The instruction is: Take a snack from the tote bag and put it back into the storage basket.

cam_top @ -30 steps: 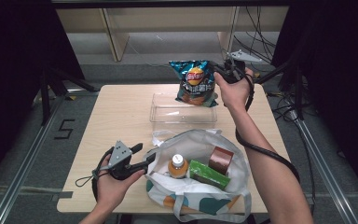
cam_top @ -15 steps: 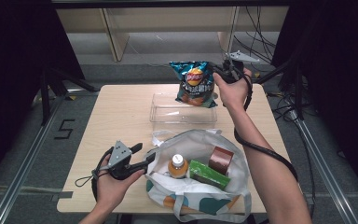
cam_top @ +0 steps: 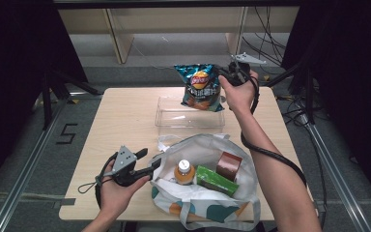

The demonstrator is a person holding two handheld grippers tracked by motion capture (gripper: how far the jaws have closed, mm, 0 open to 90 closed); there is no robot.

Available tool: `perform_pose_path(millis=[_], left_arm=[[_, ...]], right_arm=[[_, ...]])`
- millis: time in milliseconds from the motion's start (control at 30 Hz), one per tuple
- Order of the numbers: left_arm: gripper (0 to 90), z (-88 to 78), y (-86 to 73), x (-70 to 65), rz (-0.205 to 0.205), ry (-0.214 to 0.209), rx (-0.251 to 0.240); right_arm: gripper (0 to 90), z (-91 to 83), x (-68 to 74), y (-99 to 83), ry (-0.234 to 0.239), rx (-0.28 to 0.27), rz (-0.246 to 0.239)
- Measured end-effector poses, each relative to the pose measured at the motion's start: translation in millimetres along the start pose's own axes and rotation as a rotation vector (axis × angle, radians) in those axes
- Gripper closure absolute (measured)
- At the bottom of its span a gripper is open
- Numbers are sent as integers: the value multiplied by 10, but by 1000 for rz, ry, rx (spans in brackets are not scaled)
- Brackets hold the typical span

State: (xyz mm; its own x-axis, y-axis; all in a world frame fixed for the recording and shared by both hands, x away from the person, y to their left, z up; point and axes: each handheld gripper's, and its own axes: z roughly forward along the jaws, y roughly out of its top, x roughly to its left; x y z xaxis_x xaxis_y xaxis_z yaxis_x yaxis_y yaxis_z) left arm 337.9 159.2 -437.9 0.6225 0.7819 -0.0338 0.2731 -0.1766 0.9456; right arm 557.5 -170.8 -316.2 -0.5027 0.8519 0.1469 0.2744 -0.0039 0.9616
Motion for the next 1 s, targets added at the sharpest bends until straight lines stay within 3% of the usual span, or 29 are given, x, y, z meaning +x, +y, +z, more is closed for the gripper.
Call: perform_pose_path(millis=[233,267,300,367,533,733,800,867,967,1000], left_arm=[[380,2,0,-1,0,0,0],[380,2,0,-1,-1,0,0],[380,2,1,-1,0,-1,0],[380,-7,8,8,18,5,12],[380,-1,5,9,17,1,6],[379,3,0,-2,-1,-1,2],[379,-2,4,4,14,1,7],[380,0,-2,-3,2,-1,5],[380,2,-2,-5,-4,-2,2],[380,-2,4,3,11,2,7]], right_arm=[[900,26,24,-2,0,6,11],[900,35,13,1,4,3,-4],[900,38,31,0,2,3,19],[900,56,21,-3,5,-2,0],[900,74,18,-11,2,14,-9],[900,102,34,-21,6,24,17],[900,117,22,-27,6,22,-4],[900,123,37,-29,9,29,12],[900,139,30,-30,12,31,0],[900,142,34,-32,9,32,8]])
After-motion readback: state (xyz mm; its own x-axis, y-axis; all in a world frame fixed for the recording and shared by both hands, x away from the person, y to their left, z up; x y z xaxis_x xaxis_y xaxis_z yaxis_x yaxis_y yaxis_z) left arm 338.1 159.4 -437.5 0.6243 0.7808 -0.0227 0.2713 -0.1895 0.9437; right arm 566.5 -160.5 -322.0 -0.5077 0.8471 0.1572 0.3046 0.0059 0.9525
